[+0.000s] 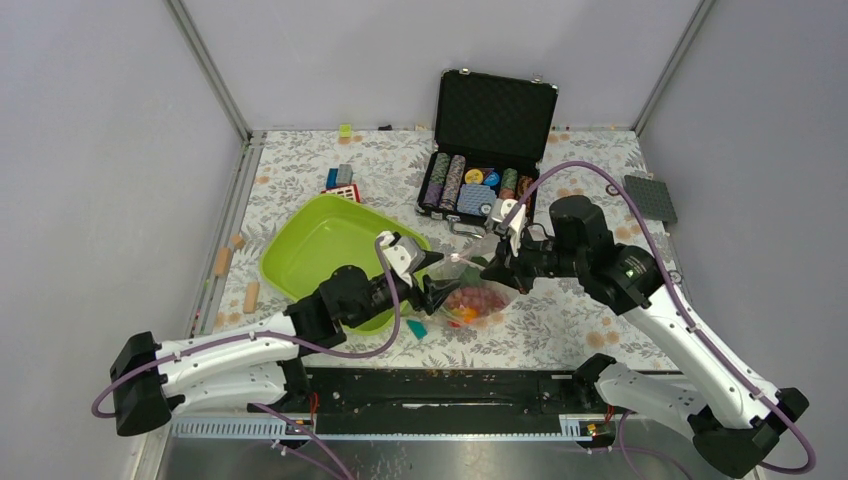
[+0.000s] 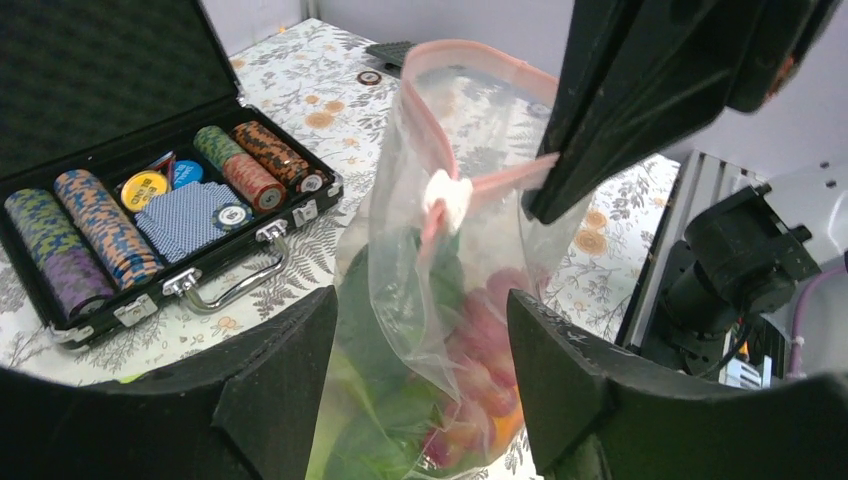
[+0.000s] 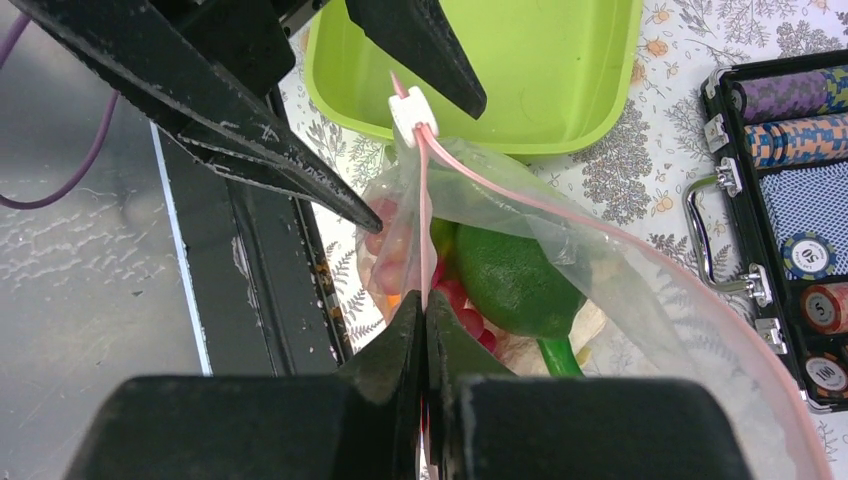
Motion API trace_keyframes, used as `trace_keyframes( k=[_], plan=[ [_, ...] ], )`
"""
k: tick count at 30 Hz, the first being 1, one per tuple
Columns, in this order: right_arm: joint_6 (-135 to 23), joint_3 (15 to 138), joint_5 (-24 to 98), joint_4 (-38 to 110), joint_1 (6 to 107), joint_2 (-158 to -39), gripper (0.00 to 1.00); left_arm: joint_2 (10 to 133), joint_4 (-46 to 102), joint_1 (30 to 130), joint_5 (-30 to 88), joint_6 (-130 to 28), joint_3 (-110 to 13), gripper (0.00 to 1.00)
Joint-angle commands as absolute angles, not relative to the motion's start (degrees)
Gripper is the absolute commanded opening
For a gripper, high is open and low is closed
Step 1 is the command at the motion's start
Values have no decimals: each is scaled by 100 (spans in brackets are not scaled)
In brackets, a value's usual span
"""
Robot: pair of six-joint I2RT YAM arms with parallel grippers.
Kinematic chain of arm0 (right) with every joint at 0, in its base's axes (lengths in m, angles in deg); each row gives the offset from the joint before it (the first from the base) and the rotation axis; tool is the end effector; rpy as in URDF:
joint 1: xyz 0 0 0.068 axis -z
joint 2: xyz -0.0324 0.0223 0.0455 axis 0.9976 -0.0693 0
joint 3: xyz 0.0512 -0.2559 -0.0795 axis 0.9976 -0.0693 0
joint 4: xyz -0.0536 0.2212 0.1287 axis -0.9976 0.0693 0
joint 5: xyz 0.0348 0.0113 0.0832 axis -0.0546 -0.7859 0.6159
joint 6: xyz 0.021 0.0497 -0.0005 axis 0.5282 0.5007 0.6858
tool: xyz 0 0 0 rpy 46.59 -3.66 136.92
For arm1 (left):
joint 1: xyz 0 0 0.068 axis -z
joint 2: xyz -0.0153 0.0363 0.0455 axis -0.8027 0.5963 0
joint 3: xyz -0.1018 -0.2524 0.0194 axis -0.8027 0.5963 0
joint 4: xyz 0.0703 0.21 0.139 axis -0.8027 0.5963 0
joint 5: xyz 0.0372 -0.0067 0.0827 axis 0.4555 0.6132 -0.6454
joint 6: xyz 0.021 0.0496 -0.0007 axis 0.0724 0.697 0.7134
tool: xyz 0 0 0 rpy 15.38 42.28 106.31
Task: Place the food in the zip-top bag and seal the zipper
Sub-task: Adjust the zipper food storage bag at the center of the board.
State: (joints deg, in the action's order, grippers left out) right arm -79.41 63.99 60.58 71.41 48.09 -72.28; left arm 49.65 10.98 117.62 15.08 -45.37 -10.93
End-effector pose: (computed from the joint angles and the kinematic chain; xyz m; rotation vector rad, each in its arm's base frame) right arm 0.1412 0.1334 0.3765 -1.2400 1.6576 0.7868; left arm 0.1011 -0.2009 0.3038 0.7207 1.4718 -0.8766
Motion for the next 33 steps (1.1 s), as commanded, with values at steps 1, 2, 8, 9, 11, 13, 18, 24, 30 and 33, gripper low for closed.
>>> trace_keyframes(
  k=[1,2,8,9,11,13,18,24,30,33],
  plan=[
    [-7636,6609,5971,6905,4749,-7082,0,4834,127,11600,2473,-4025,-836,66],
    [-7590,6682,5865,6982,4750,-7104,0,4819,59,11557,2621,-3965,-801,66],
    [-7581,6774,5736,7215,4746,-7189,0,4996,-77,11286,3189,-3785,-891,68],
    [-7598,6776,5740,7228,4751,-7199,0,5046,-112,11207,3272,-3802,-913,68],
    [-7610,6780,5737,7240,4751,-7200,0,5143,-153,11041,3563,-3849,-972,68],
    [-7608,6816,5743,7247,4747,-7194,0,5244,-163,10912,3865,-3855,-1041,67],
    [-7559,6864,5691,7223,4748,-7212,0,5514,-152,10828,3941,-3716,-1239,60],
    [-7546,6825,5669,7223,4752,-7207,0,5682,-501,10672,4207,-3824,-1277,58],
    [-7539,6838,5642,7224,4749,-7168,0,5740,-710,10515,4506,-3895,-1294,49],
    [-7542,6838,5634,7216,4746,-7187,0,5831,-865,10488,4633,-3894,-1294,47]
  ],
)
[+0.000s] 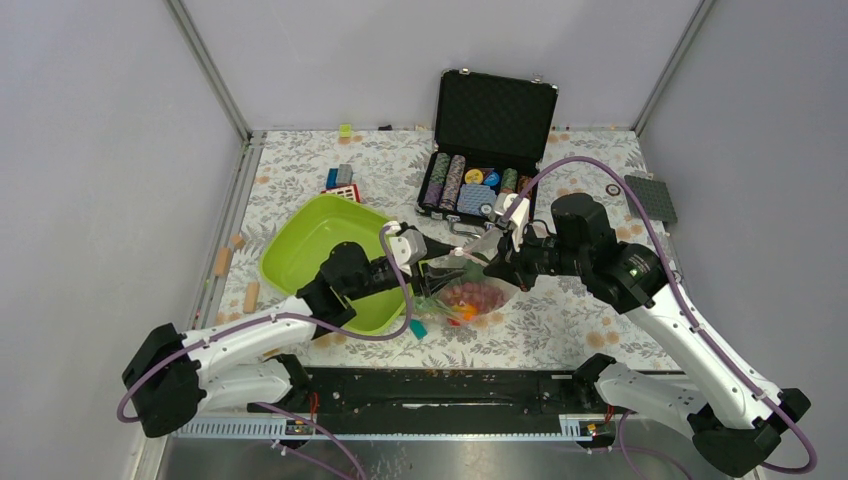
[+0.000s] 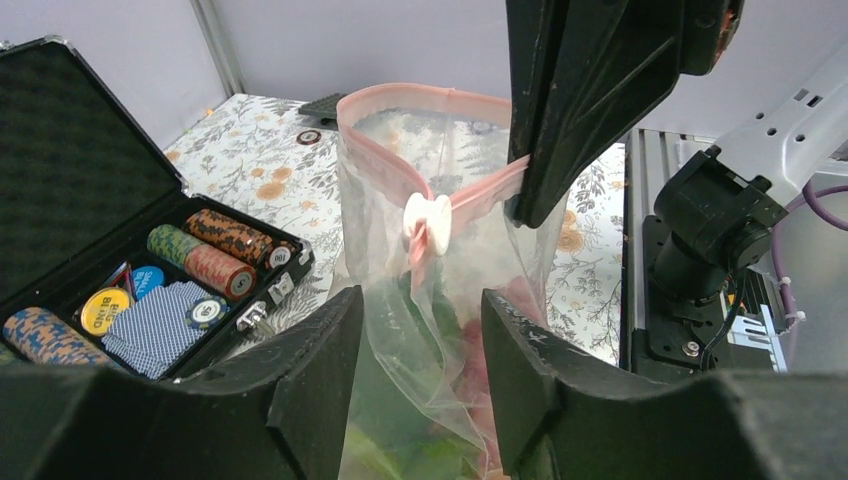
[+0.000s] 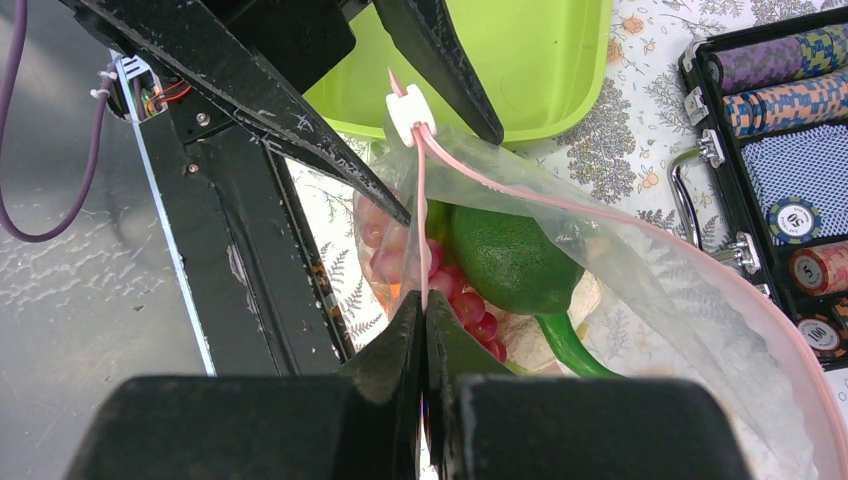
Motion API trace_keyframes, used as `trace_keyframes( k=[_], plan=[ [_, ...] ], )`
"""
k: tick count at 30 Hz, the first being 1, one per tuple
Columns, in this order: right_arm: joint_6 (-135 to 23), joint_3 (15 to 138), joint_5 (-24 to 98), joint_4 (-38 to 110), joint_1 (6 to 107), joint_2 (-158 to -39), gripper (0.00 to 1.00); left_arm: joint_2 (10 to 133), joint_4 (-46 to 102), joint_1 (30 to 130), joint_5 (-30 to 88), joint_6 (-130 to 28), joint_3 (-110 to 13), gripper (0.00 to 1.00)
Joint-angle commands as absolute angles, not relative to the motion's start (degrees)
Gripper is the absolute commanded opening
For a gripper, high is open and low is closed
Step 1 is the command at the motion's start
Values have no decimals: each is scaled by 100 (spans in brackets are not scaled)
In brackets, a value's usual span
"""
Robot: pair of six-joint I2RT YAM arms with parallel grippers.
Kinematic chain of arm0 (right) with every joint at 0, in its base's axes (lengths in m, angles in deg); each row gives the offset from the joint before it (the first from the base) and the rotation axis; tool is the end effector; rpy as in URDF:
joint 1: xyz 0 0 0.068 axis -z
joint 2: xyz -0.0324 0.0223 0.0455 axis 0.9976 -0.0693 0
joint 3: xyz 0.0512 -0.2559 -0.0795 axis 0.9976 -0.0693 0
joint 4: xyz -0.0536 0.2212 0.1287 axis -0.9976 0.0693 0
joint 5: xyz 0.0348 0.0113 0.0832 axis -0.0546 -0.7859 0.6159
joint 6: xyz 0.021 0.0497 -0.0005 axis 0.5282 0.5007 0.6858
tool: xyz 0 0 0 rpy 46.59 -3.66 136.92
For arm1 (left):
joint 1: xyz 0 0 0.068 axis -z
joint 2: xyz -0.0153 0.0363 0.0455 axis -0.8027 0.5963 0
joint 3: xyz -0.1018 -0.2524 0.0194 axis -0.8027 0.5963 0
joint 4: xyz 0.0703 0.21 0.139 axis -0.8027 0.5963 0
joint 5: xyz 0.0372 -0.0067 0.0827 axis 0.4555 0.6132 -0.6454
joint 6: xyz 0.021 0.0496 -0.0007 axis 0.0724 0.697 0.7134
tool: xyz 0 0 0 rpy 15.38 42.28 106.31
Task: Place the food in the zip-top bag and seal the zipper
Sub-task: Adjust the zipper food storage bag at the center of the board, then zip the zipper food storage bag at the center of the board.
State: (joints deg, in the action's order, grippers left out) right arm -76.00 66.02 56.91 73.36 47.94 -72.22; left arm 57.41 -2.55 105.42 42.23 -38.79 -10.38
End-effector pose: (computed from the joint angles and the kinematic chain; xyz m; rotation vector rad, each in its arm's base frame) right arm 0.1399 0.1304 0.3845 -1.1635 1.7226 0.7588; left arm 0.1415 -0.2022 0.2966 0.9618 1.2369 -0.9928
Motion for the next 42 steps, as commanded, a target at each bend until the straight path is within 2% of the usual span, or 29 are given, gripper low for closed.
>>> trace_keyframes(
  k=[1,5,11,14,16,17,22,27,32,42],
  plan=[
    [-7534,6850,5647,7221,4753,-7201,0,5873,-879,10485,4672,-3897,-1332,46],
    [-7489,6864,5640,7223,4745,-7234,0,6001,-997,10484,4780,-4050,-1385,42],
    [-7516,6856,5506,7251,4748,-7248,0,5903,-1012,10465,5034,-4111,-1403,28],
    [-7506,6873,5406,7277,4752,-7271,0,5799,-920,10465,5204,-4079,-1390,14],
    [-7496,6879,5325,7280,4750,-7281,0,5717,-814,10468,5317,-4008,-1390,0],
    [-7509,6898,5225,7293,4752,-7286,0,5680,-766,10464,5313,-3989,-1397,0],
    [-8150,7209,5499,7517,4744,-7269,39,5582,-494,10466,5375,-3791,-1398,0],
    [-8763,7539,6571,7536,4746,-7292,52,5640,-29,10463,5455,-3637,-1632,0],
    [-9214,7602,6997,7312,4738,-7493,59,5697,504,10471,5529,-3526,-1931,0],
    [-9309,7898,7369,7321,4633,-8142,59,5594,610,10475,5534,-3523,-1926,0]
  ],
)
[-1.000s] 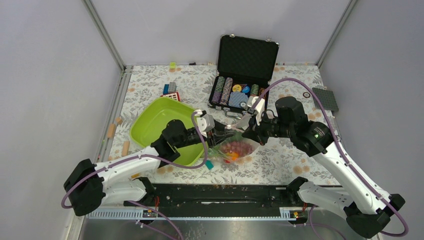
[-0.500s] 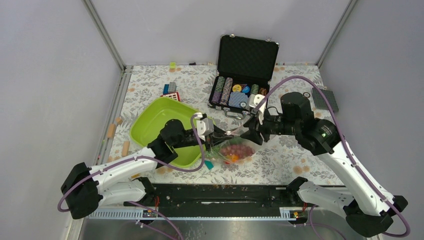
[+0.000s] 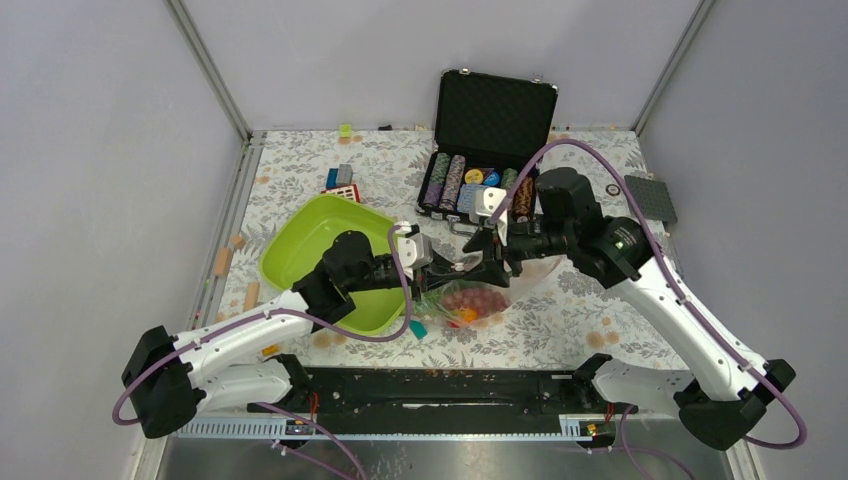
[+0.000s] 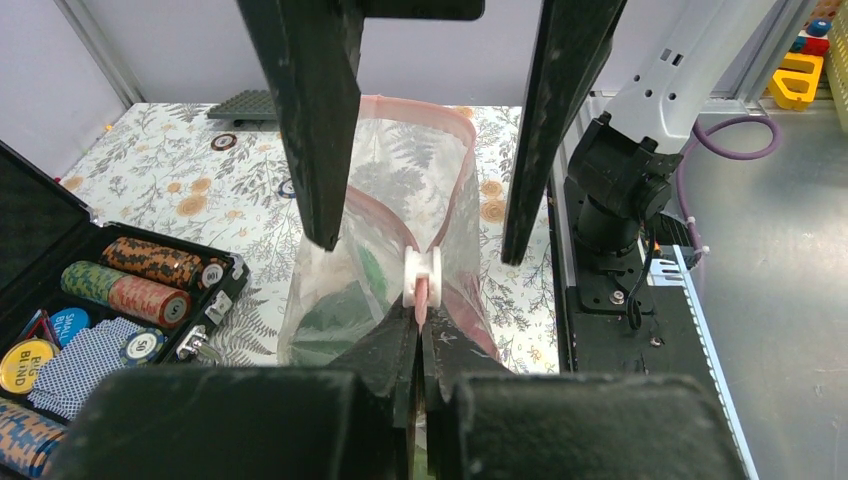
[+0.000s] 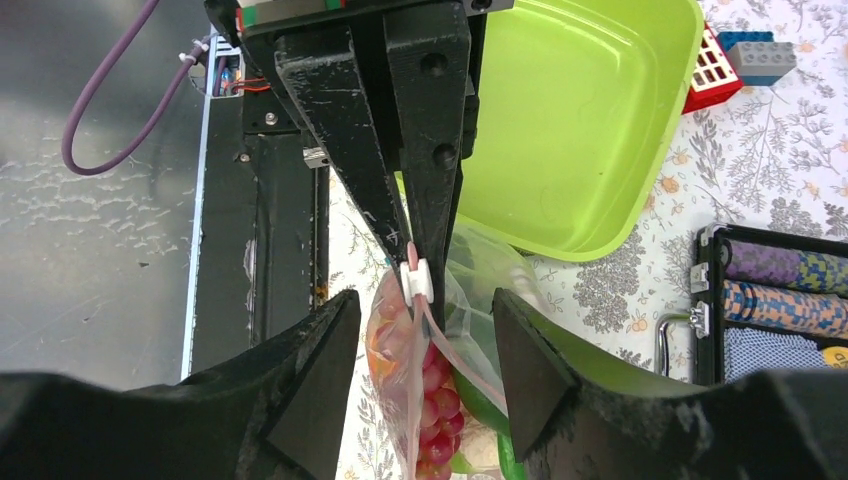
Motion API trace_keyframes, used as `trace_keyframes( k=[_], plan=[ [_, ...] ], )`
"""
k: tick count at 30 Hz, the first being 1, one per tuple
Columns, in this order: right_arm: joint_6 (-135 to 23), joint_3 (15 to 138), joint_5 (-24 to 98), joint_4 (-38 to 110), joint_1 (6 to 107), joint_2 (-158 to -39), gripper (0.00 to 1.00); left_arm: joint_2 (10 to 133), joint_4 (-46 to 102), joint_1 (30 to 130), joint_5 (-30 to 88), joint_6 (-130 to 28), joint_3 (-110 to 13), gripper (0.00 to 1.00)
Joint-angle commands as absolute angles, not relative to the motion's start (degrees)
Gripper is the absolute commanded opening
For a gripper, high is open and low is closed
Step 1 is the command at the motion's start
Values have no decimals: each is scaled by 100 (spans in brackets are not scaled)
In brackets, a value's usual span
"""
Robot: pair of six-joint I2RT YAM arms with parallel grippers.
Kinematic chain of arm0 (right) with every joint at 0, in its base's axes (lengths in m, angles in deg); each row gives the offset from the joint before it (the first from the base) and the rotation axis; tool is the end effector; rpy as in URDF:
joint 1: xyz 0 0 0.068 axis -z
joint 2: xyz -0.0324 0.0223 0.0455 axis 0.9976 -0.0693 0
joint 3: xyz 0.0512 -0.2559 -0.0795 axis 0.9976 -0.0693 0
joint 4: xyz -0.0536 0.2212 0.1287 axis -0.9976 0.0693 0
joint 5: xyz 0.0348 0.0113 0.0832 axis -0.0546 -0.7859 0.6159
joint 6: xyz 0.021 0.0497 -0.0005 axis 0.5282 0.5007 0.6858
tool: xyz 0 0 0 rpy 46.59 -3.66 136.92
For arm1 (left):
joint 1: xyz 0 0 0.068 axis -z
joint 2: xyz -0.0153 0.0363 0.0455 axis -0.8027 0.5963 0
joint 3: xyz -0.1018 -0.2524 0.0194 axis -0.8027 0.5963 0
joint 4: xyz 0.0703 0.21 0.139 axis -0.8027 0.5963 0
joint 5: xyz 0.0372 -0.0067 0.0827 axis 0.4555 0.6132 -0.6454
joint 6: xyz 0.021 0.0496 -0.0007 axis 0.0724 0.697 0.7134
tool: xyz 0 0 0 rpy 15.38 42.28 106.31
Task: Place the food in the zip-top bag and seal the zipper
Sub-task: Zip the zipper food storage bag at the center of the board.
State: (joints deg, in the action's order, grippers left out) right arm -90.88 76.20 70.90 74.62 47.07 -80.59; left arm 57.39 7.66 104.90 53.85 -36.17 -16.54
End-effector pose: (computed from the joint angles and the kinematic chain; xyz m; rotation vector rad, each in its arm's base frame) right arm 0.1534 0.1542 0.4148 -1.4643 1.3878 0.8541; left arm 0.1396 -0.2065 0.3157 1.1561 1.1940 -1.0965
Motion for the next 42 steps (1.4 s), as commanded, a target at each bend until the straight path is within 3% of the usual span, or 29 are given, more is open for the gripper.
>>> trace_keyframes(
  k=[1,8,19,25,32,42],
  plan=[
    [-9288,7946,7384,7367,4637,-8214,58,5579,619,10480,5491,-3532,-1919,0],
    [-9209,8062,7420,7565,4502,-8429,43,5559,638,10480,5350,-3564,-1928,0],
    [-9218,8101,7247,7813,4438,-8595,27,5554,676,10474,5169,-3618,-1965,0],
    [-9312,8158,7175,8003,4415,-8636,0,5514,701,10480,5096,-3654,-1924,0],
    [-9274,8113,6236,8326,4419,-8530,0,5243,335,10471,4022,-4280,-1617,0],
    [-9553,7967,5131,8585,4431,-8285,0,5010,188,10478,3563,-4359,-1380,0]
  ],
)
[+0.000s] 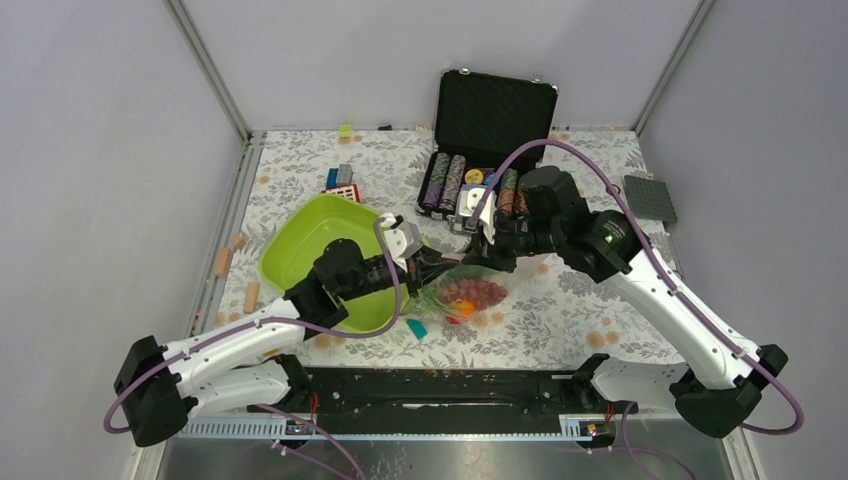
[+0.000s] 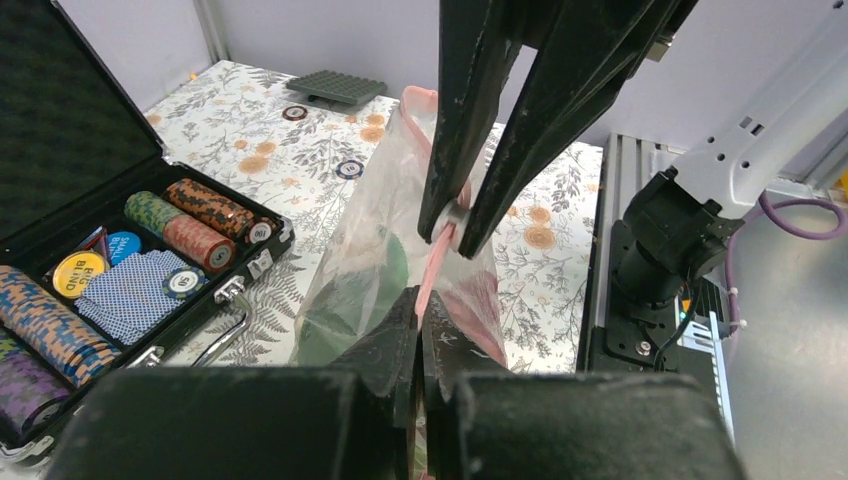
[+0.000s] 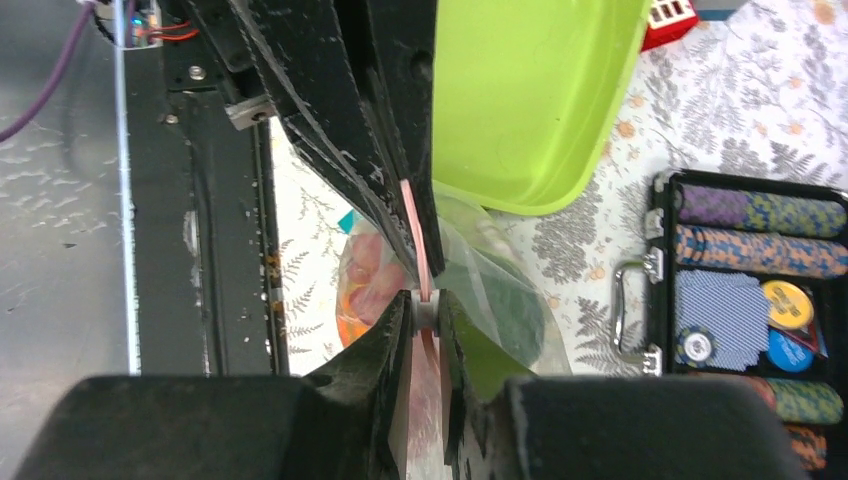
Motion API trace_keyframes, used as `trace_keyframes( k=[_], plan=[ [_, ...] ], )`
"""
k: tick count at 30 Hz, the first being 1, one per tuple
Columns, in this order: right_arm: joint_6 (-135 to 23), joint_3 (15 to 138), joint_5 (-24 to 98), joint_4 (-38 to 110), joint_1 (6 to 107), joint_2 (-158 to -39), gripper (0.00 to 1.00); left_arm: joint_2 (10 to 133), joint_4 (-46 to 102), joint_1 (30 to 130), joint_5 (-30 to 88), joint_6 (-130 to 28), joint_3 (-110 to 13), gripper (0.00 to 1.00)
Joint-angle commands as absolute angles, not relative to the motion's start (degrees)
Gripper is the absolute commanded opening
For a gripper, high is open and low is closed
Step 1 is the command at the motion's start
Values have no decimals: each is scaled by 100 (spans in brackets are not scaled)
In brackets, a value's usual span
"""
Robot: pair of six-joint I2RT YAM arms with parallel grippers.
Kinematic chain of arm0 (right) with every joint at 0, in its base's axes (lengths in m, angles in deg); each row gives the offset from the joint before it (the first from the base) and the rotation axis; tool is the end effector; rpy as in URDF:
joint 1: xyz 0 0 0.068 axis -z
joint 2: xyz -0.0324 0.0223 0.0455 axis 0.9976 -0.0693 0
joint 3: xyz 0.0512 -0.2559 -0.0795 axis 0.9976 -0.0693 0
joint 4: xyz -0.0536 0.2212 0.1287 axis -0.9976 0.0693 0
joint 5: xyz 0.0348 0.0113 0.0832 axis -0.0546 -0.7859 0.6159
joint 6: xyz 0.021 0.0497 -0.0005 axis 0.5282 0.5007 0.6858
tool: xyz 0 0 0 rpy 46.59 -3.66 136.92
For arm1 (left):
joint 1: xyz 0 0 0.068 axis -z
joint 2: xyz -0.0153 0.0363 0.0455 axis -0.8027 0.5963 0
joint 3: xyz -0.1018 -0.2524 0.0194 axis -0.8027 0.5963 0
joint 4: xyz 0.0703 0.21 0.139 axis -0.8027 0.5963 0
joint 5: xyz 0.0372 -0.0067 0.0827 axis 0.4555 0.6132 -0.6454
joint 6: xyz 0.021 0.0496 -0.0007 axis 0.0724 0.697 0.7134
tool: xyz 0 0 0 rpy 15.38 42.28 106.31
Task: Place the food in the zip-top bag and seal the zipper
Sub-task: Zip the zipper food storage bag at the center of the board.
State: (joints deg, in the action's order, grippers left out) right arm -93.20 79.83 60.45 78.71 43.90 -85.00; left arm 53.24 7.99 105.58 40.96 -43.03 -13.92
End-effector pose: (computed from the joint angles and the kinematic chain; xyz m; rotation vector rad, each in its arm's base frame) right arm 0.1622 0.1714 0.4107 -1.4957 1.4960 0.6951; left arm 0.1353 -0.1941 0.3150 0.9228 1.3367 -1.0324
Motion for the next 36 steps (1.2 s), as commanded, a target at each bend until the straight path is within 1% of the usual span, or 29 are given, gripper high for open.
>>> trace_keyframes(
  k=[1,3,8,17,21,27,31,34,36],
  plan=[
    [-9576,7978,4985,8626,4435,-8285,0,4978,186,10474,3511,-4359,-1350,0],
    [-9692,7978,4667,8716,4450,-8291,0,4897,156,10475,3280,-4399,-1275,0],
    [-9721,7759,3978,8725,4529,-8153,0,4692,83,10469,1990,-4602,-1031,0],
    [-9500,7571,3438,8819,4916,-7712,0,4258,173,10467,867,-4584,-654,0],
    [-9433,7464,3008,8784,5004,-7427,0,4009,202,10472,331,-4530,-554,0],
    [-9077,7412,2198,8737,5009,-7201,0,3848,230,10460,-151,-4397,-519,0],
    [-8886,7429,1941,8718,5013,-7156,0,3839,286,10450,-246,-4376,-550,0],
    [-8525,7569,1488,8610,5008,-7145,0,3837,372,10452,-327,-4381,-592,0],
    [-8355,7574,1488,8343,5008,-7048,0,3829,428,10440,-291,-4398,-615,0]
  ],
)
